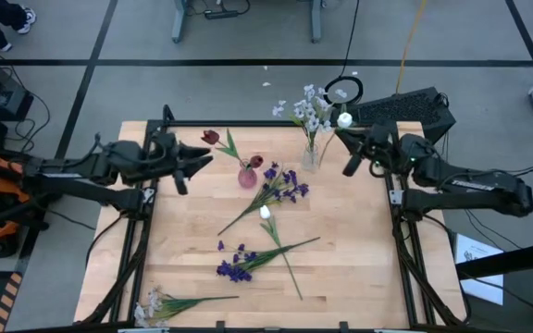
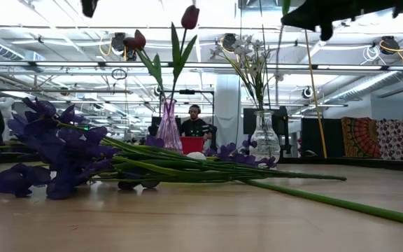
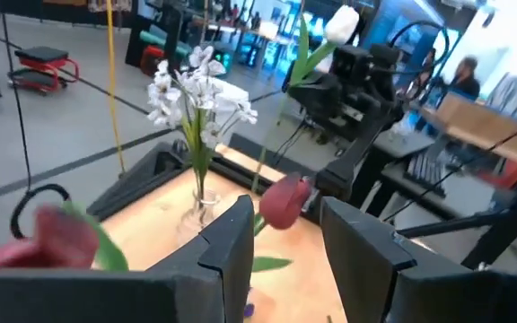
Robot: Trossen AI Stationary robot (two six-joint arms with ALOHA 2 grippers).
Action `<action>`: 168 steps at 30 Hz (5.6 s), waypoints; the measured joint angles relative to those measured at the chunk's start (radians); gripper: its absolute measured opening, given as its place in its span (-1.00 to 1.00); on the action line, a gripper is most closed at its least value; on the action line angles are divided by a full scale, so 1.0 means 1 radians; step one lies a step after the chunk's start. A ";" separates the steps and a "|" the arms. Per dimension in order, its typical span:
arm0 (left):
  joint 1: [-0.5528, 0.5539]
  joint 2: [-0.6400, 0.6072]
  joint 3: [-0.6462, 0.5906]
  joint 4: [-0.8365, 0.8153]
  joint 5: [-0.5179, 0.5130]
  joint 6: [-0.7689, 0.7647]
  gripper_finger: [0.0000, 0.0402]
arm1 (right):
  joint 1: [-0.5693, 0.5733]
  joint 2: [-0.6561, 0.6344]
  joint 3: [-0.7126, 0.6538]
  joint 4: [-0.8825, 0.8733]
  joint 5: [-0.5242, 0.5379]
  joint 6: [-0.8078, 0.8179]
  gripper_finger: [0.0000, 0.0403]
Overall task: Sort flowers into vase by color
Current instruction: Put the top white tulip flower into the transparent vase, then put the top purple flowers into the transparent purple vase
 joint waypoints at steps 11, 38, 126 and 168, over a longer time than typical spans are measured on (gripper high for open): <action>-0.026 -0.121 -0.132 0.010 -0.014 -0.100 -0.32 | -0.107 0.168 0.000 0.199 -0.002 -0.072 -1.00; -0.026 -0.120 -0.133 0.003 -0.014 -0.097 -0.32 | -0.132 0.322 0.000 -0.019 -0.006 0.059 -0.64; -0.142 0.653 0.001 -0.284 0.032 -0.308 -0.29 | 0.622 0.497 0.125 -1.013 -0.078 1.432 -1.00; -0.089 1.107 0.269 -0.464 0.171 -0.310 -0.96 | 0.622 0.497 0.125 -1.008 -0.102 1.202 -1.00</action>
